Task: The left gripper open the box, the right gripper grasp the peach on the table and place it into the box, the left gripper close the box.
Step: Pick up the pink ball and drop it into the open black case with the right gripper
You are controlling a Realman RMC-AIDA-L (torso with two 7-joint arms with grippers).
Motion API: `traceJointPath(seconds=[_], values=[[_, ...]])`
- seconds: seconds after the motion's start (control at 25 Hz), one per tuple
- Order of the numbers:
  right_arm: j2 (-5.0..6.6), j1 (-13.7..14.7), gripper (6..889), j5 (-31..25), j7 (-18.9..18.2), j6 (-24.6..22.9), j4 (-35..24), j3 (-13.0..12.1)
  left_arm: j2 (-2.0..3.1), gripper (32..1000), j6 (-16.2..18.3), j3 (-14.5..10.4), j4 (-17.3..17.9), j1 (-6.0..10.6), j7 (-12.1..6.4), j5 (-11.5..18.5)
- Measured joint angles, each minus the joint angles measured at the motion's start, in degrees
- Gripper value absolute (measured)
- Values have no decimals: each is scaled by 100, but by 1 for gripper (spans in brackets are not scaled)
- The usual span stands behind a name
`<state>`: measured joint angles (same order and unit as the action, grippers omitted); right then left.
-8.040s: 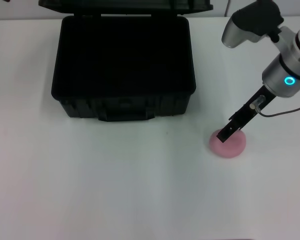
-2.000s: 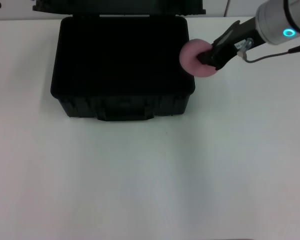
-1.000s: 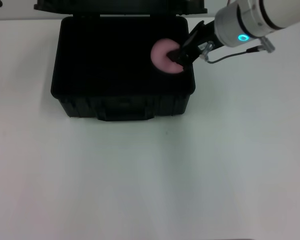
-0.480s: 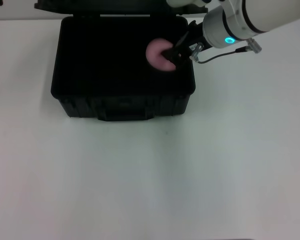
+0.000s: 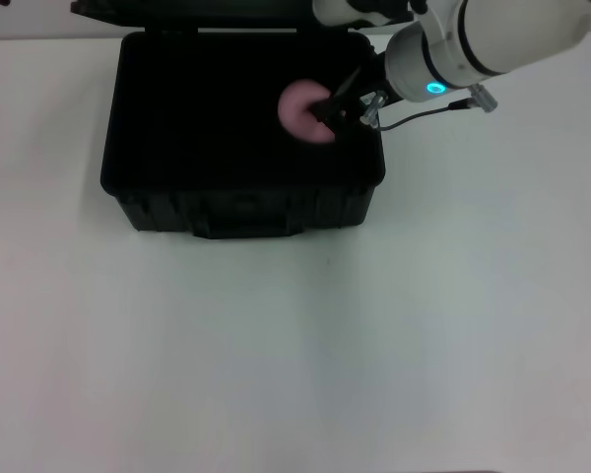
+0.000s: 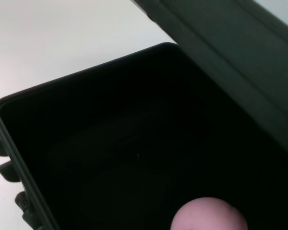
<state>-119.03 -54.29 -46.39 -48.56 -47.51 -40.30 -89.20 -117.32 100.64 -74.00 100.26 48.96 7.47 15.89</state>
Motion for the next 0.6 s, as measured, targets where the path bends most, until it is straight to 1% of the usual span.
traceJointPath(seconds=[0.28,0.48,0.6], values=[[-8,-173,34,-235,-85,343,414,-189,-1,375,0,0,-5,26,0,-1],[-7,-186,34,-275,-94,484,538,-237,-4,375,1,0,-8,52,0,-1],[-5,-195,35,-330,-95,578,622,-322,-8,375,1,0,-8,59,0,-2]])
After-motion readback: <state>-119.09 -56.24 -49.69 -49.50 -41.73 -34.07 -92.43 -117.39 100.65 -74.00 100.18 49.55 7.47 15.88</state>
